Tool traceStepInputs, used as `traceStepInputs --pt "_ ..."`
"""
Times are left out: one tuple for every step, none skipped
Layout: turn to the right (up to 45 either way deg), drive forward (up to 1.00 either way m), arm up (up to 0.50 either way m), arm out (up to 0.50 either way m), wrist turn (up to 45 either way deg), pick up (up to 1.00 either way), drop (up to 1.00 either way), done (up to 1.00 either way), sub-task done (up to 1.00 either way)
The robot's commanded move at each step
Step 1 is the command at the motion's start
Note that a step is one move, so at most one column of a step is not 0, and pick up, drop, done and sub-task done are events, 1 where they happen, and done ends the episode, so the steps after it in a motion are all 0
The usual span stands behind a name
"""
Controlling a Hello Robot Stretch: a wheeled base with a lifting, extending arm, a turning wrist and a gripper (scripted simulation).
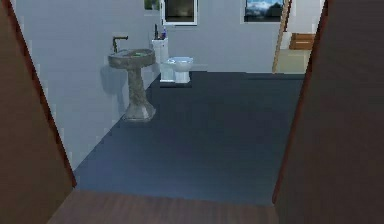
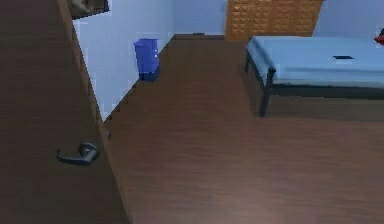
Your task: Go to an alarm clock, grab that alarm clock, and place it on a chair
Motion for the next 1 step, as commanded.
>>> traceStepInputs --pt "0.0 0.2 0.0 0.0 0.0 0.0 0.0 0.0 0.0"
